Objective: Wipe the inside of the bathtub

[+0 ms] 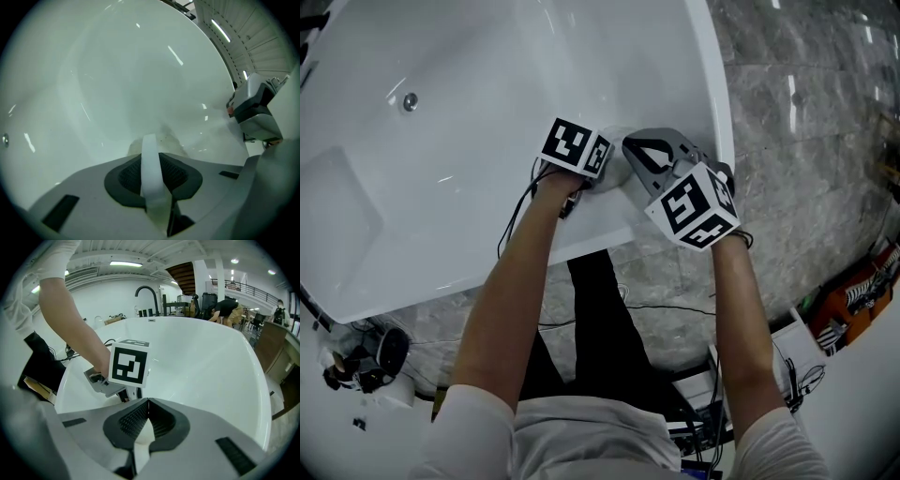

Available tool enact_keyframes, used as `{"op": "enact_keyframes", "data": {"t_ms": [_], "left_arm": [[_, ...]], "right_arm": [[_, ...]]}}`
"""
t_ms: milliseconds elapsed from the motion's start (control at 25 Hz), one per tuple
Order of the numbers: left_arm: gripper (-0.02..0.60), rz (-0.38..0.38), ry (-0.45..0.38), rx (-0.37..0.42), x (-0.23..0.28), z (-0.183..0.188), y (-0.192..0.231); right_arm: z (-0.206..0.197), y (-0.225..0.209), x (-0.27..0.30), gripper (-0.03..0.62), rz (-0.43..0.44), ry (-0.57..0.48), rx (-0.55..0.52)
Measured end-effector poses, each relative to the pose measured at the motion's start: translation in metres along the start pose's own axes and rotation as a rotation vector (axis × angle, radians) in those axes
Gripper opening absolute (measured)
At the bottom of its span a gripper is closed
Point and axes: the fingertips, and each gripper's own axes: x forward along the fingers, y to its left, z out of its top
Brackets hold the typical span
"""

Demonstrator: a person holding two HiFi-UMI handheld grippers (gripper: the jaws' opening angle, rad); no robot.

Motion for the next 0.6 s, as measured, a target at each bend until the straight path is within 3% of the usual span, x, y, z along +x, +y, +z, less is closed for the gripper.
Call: {"op": "enact_keyframes", "data": {"t_ms": [600], "left_arm": [[0.097, 0.069, -0.002, -0.059, -0.015, -0.024, 0.043]], "right_arm": [[-0.005, 0.014, 0.035, 0.018, 0.072, 0.097, -0.085]]}}
